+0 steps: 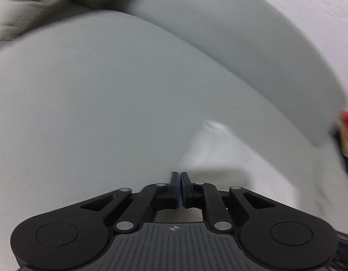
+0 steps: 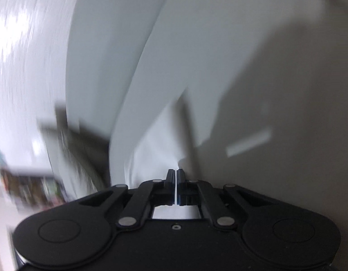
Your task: Fold clothes
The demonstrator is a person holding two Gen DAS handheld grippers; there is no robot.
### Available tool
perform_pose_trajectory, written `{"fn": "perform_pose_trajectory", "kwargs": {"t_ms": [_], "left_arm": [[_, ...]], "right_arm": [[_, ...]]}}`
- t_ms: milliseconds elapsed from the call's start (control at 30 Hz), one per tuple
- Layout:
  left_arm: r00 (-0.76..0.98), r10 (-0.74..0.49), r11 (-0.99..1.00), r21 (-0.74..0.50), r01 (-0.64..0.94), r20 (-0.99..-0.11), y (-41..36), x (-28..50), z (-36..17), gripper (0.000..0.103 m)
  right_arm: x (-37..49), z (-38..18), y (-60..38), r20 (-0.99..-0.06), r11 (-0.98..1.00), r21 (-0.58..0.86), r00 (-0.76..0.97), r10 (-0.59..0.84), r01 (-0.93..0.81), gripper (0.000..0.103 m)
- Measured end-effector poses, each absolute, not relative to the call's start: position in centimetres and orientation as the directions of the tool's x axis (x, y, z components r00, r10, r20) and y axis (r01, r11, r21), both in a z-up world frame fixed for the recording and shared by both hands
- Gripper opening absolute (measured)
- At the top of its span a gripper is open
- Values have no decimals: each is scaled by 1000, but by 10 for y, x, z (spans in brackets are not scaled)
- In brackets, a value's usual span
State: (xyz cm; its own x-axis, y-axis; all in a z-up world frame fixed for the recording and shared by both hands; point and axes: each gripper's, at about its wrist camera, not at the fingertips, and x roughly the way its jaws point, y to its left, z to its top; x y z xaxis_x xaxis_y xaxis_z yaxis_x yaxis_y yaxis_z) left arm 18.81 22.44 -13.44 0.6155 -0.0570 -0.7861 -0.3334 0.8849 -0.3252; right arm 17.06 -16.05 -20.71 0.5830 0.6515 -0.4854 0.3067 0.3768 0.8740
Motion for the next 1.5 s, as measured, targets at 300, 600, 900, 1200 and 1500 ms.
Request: {"fn": "perform_pose_trajectory", "kwargs": {"t_ms": [300, 600, 900, 1200, 1500], "left_arm": [[700, -186, 954, -298, -40, -689, 185, 184, -73, 21], [636, -262, 963, -155, 220, -726, 100, 248, -111, 23], [655, -185, 945, -316, -87, -733, 152, 279, -165, 12], [641, 10, 944, -205, -260, -767, 209, 227, -120, 22], [686, -113, 992, -123, 34, -718, 179, 80, -76, 34]], "right_arm": [[165, -170, -180, -466, 400, 877, 674, 572, 266, 15], [215, -166, -108, -466, 493, 858, 620, 631, 144, 15], [236, -215, -121, -496, 481, 847, 663, 561, 226, 0], [202, -196, -174, -563, 501, 794, 729, 390, 345, 9], [101, -138, -152, -602, 666, 731, 597, 530, 146, 22]]}}
